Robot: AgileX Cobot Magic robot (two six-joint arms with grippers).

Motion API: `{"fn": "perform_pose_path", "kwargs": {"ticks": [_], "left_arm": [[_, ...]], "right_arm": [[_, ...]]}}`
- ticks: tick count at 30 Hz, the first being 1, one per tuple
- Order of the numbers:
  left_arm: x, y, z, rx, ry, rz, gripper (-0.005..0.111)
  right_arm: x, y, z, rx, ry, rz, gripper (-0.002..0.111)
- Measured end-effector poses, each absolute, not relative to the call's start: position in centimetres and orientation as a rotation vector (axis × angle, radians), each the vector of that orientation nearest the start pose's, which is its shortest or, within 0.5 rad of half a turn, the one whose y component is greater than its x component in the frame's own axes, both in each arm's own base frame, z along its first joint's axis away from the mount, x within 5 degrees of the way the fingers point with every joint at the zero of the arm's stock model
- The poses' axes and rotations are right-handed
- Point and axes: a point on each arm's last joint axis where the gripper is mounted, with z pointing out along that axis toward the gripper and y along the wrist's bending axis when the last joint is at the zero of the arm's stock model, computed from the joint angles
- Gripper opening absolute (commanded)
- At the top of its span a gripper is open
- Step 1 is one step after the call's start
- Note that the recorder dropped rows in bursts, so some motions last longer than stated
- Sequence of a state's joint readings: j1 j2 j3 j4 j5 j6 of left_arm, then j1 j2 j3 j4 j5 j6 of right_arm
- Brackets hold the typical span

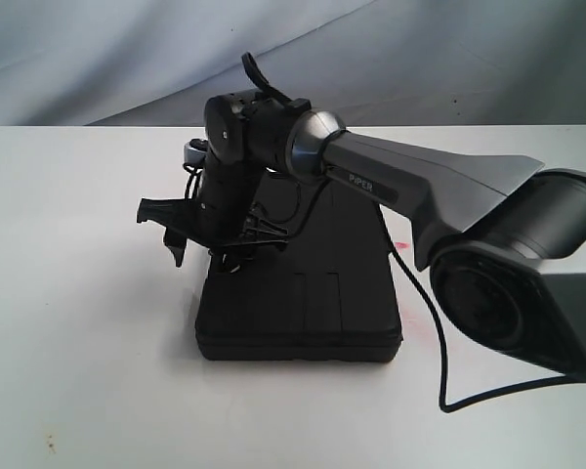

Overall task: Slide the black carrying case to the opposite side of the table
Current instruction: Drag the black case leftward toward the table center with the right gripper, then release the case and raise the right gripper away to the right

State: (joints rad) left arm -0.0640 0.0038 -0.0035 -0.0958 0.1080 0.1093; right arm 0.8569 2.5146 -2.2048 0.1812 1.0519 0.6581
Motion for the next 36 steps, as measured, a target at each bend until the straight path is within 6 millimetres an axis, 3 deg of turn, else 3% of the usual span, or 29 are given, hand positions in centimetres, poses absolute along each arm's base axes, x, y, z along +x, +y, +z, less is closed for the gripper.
{"fn": "perform_pose_path", "kwargs": {"ticks": [9,17,20,23,24,30,36], "left_arm": [[5.6,-0.5,20.4,0.07,1.59,-0.047,0.0],[5.6,-0.5,20.4,0.07,1.59,-0.047,0.0],[5.6,-0.5,20.4,0.07,1.59,-0.047,0.0],[5.6,-0.5,20.4,0.07,1.59,-0.047,0.0],[5.6,-0.5,20.4,0.07,1.59,-0.047,0.0],[5.6,-0.5,20.4,0.07,1.59,-0.047,0.0],[5.6,-0.5,20.4,0.07,1.59,-0.047,0.0]], "right_arm": [[33.3,40.8,14.4,-0.163,3.006,0.501,0.062],[33.3,40.3,17.3,-0.163,2.951,0.507,0.061],[33.2,40.2,18.8,-0.16,2.926,0.53,0.045],[33.0,40.0,20.6,-0.191,2.882,0.529,0.007],[32.8,39.9,21.4,-0.222,2.849,0.51,0.0],[30.8,39.8,25.5,-0.395,2.687,0.306,0.0],[29.4,39.0,28.0,-0.522,2.609,0.159,0.0]]}}
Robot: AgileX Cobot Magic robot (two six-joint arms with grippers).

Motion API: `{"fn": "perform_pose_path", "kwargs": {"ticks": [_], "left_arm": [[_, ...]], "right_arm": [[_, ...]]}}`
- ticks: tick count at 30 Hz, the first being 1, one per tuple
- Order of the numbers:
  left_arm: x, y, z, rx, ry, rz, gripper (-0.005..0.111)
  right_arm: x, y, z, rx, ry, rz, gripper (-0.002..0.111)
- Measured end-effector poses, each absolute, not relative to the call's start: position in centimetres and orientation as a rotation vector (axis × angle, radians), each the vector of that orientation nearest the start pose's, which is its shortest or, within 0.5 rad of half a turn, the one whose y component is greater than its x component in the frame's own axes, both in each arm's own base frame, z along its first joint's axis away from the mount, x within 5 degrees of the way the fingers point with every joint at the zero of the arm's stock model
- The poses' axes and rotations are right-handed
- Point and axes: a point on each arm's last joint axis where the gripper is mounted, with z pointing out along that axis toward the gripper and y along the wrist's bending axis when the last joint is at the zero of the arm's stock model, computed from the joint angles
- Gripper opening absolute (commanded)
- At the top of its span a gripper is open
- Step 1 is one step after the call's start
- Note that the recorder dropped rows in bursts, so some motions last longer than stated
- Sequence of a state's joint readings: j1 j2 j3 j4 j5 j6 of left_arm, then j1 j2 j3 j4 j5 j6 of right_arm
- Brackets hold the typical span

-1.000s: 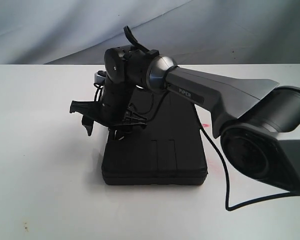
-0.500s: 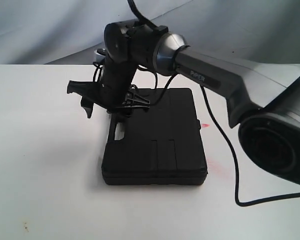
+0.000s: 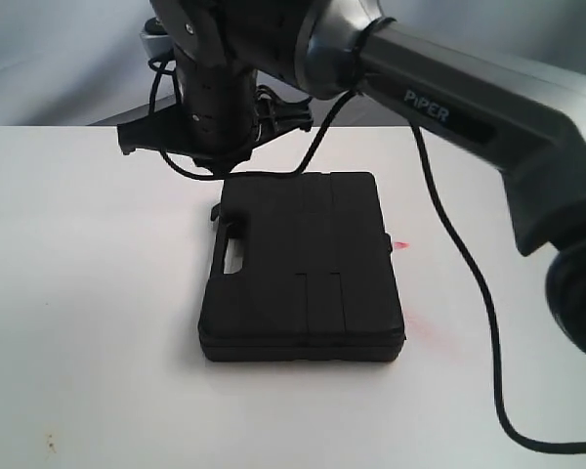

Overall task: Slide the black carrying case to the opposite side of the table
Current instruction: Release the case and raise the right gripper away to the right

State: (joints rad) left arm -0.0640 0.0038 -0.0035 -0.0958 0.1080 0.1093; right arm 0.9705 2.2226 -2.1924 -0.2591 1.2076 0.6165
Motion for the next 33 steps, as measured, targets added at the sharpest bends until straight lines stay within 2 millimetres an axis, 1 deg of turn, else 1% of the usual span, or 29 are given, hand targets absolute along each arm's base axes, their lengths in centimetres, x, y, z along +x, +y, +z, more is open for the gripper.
{"fn": "perform_pose_path", "kwargs": {"ticks": [5,7,8,12,13,14,15,20,23,24,26,29,33], "left_arm": [[5.6,-0.5,20.4,0.07,1.59,-0.047,0.0],[5.6,-0.5,20.4,0.07,1.59,-0.047,0.0],[5.6,-0.5,20.4,0.07,1.59,-0.047,0.0],[5.6,-0.5,20.4,0.07,1.59,-0.047,0.0],[5.6,-0.5,20.4,0.07,1.59,-0.047,0.0],[5.6,-0.5,20.4,0.07,1.59,-0.047,0.0],[5.6,-0.5,20.4,0.07,1.59,-0.047,0.0],[5.6,-0.5,20.4,0.07,1.59,-0.047,0.0],[5.6,-0.5,20.4,0.07,1.59,-0.047,0.0],[5.6,-0.5,20.4,0.07,1.59,-0.047,0.0],[5.6,-0.5,20.4,0.07,1.59,-0.047,0.0],[5.6,-0.5,20.4,0.07,1.59,-0.047,0.0],[5.6,-0.5,20.4,0.07,1.59,-0.047,0.0]], "right_arm": [[27.4,37.7,30.2,-0.579,2.555,0.097,0.0],[26.6,36.8,30.5,-0.593,2.561,0.073,0.0],[25.7,35.8,31.1,-0.595,2.559,0.071,0.0],[24.4,33.7,31.3,-0.571,2.557,0.09,0.0],[23.7,32.7,31.3,-0.561,2.556,0.101,0.0],[23.4,32.1,31.5,-0.56,2.55,0.114,0.0],[22.7,31.1,32.2,-0.556,2.536,0.136,0.0],[20.3,27.0,34.1,-0.544,2.466,0.199,0.0],[19.8,24.1,34.3,-0.482,2.433,0.275,0.0],[19.9,22.6,34.3,-0.431,2.412,0.327,0.0],[19.9,20.2,33.7,-0.343,2.403,0.393,0.0],[19.7,16.1,31.8,-0.207,2.399,0.422,0.0],[19.2,12.6,30.7,-0.097,2.357,0.425,0.0]]}}
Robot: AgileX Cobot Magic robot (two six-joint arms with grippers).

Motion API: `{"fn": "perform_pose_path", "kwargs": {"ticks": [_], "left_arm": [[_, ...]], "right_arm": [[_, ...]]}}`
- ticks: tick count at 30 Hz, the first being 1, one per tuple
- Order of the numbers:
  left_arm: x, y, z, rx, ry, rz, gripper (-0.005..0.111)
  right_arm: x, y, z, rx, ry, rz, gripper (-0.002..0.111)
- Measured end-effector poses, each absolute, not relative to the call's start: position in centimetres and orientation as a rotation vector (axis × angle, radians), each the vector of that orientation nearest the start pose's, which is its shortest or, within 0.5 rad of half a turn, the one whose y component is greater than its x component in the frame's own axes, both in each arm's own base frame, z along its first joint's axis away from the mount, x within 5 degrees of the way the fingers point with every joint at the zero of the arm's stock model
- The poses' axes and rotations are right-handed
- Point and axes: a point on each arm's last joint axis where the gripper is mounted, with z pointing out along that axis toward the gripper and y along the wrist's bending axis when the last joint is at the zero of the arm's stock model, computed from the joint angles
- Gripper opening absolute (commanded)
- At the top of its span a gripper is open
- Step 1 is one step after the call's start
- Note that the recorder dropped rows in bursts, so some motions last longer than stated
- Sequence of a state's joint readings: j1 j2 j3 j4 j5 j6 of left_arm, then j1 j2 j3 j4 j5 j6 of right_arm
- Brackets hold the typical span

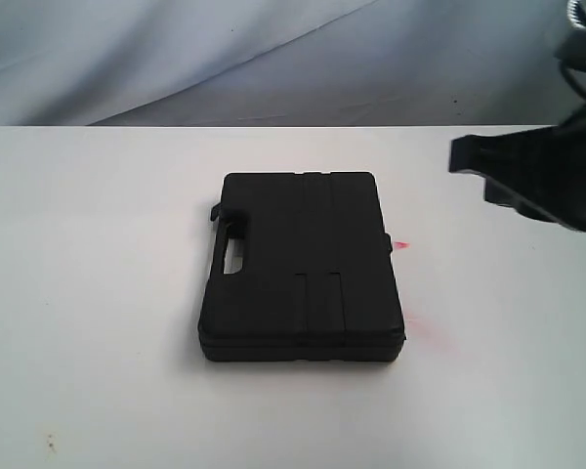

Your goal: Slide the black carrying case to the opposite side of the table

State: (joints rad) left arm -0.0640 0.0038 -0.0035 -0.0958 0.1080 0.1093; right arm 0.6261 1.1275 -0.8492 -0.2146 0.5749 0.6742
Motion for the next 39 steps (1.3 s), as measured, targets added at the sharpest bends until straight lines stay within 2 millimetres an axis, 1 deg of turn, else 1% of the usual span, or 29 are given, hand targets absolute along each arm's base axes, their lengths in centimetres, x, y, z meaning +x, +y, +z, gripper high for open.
{"fn": "perform_pose_path", "kwargs": {"ticks": [4,7,11,19,25,29,30,32,36,39], "left_arm": [[5.6,-0.5,20.4,0.07,1.59,-0.047,0.0],[5.6,-0.5,20.4,0.07,1.59,-0.047,0.0],[5.6,-0.5,20.4,0.07,1.59,-0.047,0.0],[5.6,-0.5,20.4,0.07,1.59,-0.047,0.0],[5.6,-0.5,20.4,0.07,1.59,-0.047,0.0],[5.6,-0.5,20.4,0.07,1.59,-0.047,0.0],[5.6,-0.5,20.4,0.07,1.59,-0.047,0.0],[5.6,-0.5,20.4,0.07,1.59,-0.047,0.0],[5.6,-0.5,20.4,0.07,1.59,-0.047,0.0],[5.6,-0.5,20.4,0.07,1.59,-0.047,0.0]], "right_arm": [[18.4,9.5,29.4,-0.026,2.263,0.429,0.0],[17.5,7.7,28.6,-0.015,2.169,0.429,0.0],[16.1,5.9,28.0,-0.008,2.068,0.402,0.0],[12.9,2.9,26.3,0.06,1.94,0.323,0.0],[10.2,1.6,25.2,0.027,1.844,0.23,0.0],[8.4,1.2,23.6,-0.015,1.786,0.195,0.0],[7.7,1.1,22.8,-0.02,1.769,0.194,0.0],[7.0,1.0,21.9,-0.023,1.741,0.196,0.0],[5.9,0.8,21.0,-0.024,1.656,0.205,0.0],[5.6,0.8,20.1,-0.033,1.636,0.208,0.0]]}}
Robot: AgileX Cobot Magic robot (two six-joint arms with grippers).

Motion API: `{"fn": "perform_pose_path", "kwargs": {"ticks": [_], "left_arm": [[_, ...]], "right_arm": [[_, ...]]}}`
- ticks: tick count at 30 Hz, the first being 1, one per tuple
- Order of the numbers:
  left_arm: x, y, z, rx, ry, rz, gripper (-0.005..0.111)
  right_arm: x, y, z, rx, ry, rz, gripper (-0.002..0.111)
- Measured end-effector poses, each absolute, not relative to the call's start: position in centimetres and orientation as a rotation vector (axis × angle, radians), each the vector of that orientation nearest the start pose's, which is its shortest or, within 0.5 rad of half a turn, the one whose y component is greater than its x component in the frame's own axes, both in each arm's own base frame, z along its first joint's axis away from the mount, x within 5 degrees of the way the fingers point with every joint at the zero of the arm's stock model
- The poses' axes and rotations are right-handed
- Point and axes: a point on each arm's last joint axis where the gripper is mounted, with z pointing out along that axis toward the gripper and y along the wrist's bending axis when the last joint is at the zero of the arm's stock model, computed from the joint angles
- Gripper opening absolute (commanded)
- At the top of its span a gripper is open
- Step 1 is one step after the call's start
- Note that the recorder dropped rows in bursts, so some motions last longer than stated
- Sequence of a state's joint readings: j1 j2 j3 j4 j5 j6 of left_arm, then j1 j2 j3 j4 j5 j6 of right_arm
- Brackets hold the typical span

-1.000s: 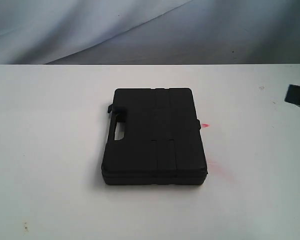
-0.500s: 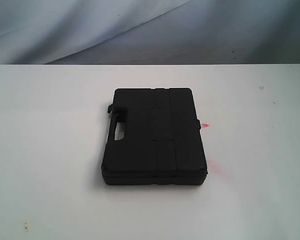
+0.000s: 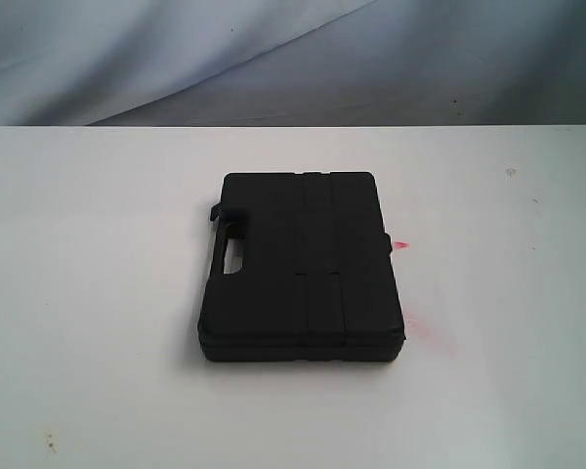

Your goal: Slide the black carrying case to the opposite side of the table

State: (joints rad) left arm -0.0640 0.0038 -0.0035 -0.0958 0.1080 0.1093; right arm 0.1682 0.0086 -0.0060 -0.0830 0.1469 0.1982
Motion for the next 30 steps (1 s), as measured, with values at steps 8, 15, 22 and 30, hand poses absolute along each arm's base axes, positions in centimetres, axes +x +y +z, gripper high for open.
{"fn": "perform_pose_path", "kwargs": {"ticks": [8,15,22,30], "left_arm": [[5.64,-0.46,20.44,0.07,1.59,-0.047,0.0],[5.64,-0.46,20.44,0.07,1.59,-0.047,0.0],[5.64,-0.46,20.44,0.07,1.59,-0.047,0.0],[5.64,-0.46,20.44,0.07,1.59,-0.047,0.0]], "right_arm": [[5.58,0.95,20.0,-0.008,1.647,0.249,0.0],[5.56,1.01,19.93,0.023,1.657,0.288,0.0],[5.56,1.01,19.91,0.013,1.659,0.28,0.0],[5.56,1.01,19.91,0.01,1.659,0.277,0.0]]}}
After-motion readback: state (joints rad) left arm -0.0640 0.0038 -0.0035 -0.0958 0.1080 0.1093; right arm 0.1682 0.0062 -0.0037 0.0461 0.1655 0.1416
